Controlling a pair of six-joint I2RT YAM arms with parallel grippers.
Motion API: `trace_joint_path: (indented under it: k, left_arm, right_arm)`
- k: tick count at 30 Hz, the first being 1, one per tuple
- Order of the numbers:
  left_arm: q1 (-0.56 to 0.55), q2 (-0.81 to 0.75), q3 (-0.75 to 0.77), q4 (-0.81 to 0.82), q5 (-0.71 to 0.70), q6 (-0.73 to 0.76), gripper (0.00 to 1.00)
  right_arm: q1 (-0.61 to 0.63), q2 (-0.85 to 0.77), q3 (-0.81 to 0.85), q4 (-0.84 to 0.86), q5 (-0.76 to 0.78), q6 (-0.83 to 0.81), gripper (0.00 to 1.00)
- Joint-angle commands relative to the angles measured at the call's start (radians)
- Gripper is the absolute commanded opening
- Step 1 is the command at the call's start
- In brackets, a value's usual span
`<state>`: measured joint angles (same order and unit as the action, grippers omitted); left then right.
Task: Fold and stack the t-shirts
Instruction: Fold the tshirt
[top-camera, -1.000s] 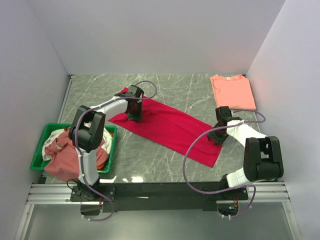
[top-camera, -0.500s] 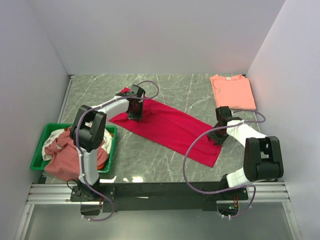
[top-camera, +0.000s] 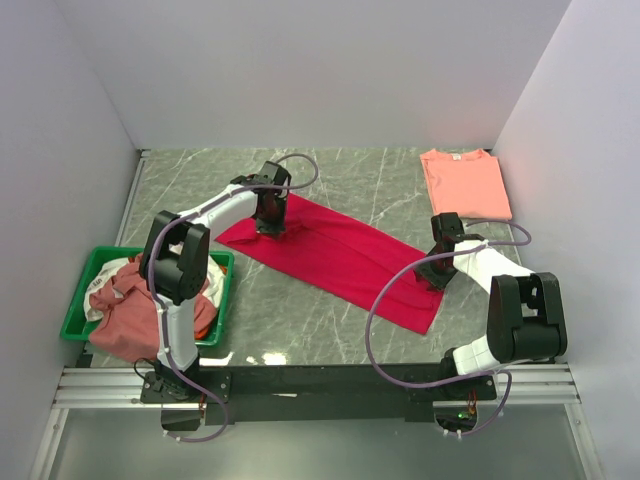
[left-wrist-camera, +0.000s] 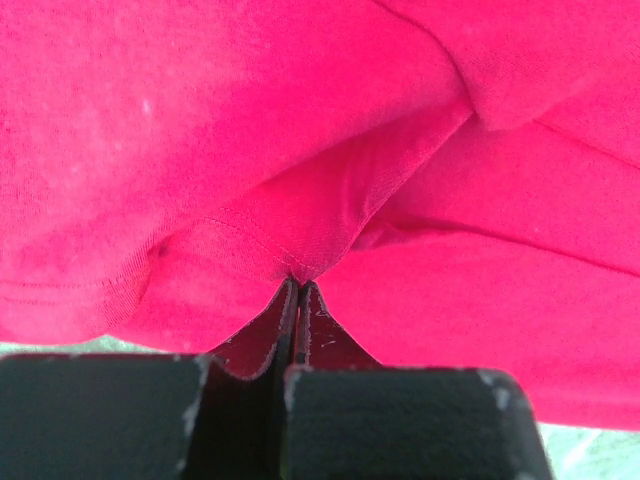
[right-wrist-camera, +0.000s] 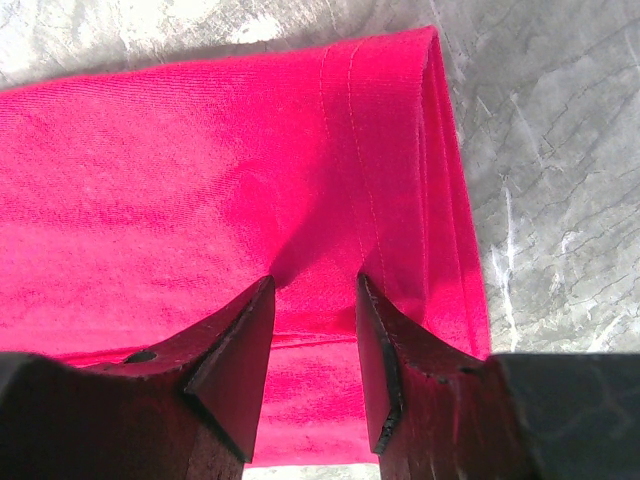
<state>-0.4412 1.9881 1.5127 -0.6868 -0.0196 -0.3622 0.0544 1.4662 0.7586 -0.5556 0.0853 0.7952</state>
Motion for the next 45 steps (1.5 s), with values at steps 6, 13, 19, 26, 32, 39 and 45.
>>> trace_joint_path:
  k: [6,13,19,26,32,39,45]
  left_arm:
    - [-0.005,-0.060,0.092,-0.103,0.059,-0.023,0.00]
    - [-0.005,-0.074,0.089,-0.115,0.099,-0.035,0.00]
    - [-0.005,-0.078,0.073,-0.109,0.145,-0.058,0.00]
    - [-0.005,-0.094,0.066,-0.105,0.171,-0.072,0.00]
    - [-0.005,-0.110,0.069,-0.109,0.196,-0.086,0.30]
    - [0.048,-0.149,0.075,-0.083,0.302,-0.138,0.54]
    - [0.143,-0.140,0.037,-0.017,0.342,-0.158,0.56]
  right_arm:
    - [-0.010,0.020,-0.047,-0.027,0.030,-0.007,0.45]
    - [-0.011,0.017,-0.053,-0.029,0.028,-0.011,0.45]
    - [-0.010,0.006,-0.064,-0.027,0.031,-0.011,0.46]
    - [-0.011,-0.004,-0.067,-0.032,0.036,-0.011,0.46]
    - [-0.013,-0.021,-0.065,-0.040,0.039,-0.014,0.46]
    - [-0.013,-0.095,0.011,-0.113,0.071,-0.054,0.45]
    - [-0.010,-0.133,0.096,-0.132,0.071,-0.131,0.46]
